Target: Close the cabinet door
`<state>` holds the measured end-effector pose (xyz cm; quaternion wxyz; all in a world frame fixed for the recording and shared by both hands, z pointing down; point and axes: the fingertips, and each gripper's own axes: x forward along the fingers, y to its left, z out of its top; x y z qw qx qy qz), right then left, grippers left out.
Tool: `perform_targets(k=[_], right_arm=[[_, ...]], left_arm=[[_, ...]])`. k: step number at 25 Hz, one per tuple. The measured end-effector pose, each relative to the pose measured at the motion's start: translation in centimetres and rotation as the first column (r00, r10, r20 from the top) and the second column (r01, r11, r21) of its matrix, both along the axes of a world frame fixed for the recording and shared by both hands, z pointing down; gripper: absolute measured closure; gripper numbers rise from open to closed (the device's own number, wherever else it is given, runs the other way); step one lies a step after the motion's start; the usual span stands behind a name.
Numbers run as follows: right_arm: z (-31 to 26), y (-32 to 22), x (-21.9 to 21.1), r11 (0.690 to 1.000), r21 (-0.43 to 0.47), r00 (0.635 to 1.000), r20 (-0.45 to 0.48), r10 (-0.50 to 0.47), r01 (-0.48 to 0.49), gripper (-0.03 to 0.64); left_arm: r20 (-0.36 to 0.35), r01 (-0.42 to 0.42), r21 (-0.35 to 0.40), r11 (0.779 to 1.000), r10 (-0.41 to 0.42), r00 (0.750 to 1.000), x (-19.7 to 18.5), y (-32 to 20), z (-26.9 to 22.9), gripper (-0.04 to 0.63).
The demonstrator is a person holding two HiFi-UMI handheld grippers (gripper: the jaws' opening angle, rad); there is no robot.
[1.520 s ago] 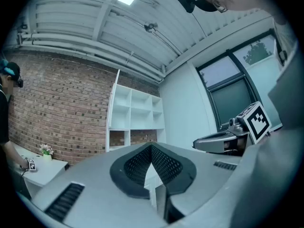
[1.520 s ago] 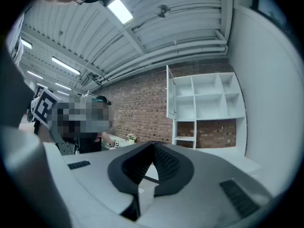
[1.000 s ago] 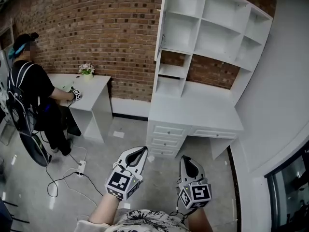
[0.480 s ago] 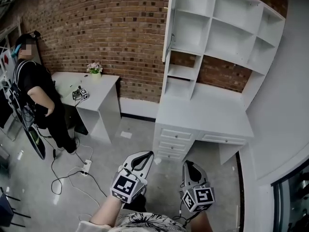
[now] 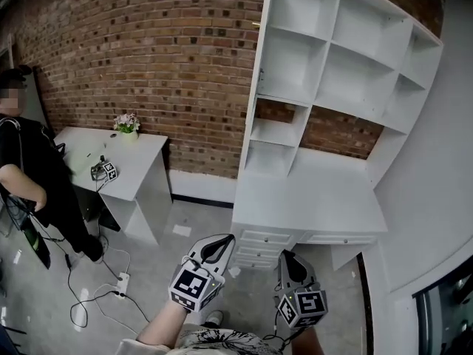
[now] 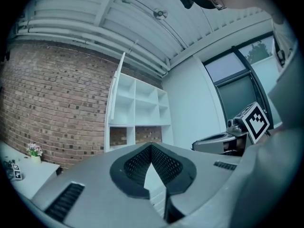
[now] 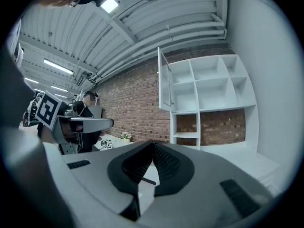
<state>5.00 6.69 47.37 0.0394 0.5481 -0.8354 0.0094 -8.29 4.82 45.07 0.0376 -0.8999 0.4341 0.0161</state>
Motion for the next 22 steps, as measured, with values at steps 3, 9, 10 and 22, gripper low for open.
perform_targets(k=[3,9,10,22], right_arm=[[-0.8,-5.2,-1.1,1.0,0.018,1.0,-0.017,0.016,-0.015,0.615],[-1.7,-13.8,-2.1,0.997,0.047,0.998,-0.022,0.059,-0.058,0.614],[-1.8,-14.9,-2.1,0.997,0.049,0.998,-0.02,0.065,-0.064,0.614],[-4.0,-25.7,-0.8,0.995,0.099,0.998,-0.046,0.032,-0.027,0.614]], left_arm=[[-0.008,-0.014,0.017,1.0,0.014,1.0,-1.4,-5.2,-1.0,0.584],[-0.011,-0.004,0.05,0.999,0.005,1.0,-4.4,-14.3,-2.9,0.584],[-0.016,-0.001,0.053,0.999,0.001,1.0,-4.7,-15.6,-3.3,0.584],[-0.084,0.033,0.18,0.983,-0.018,0.996,-4.6,-26.7,-9.5,0.586]])
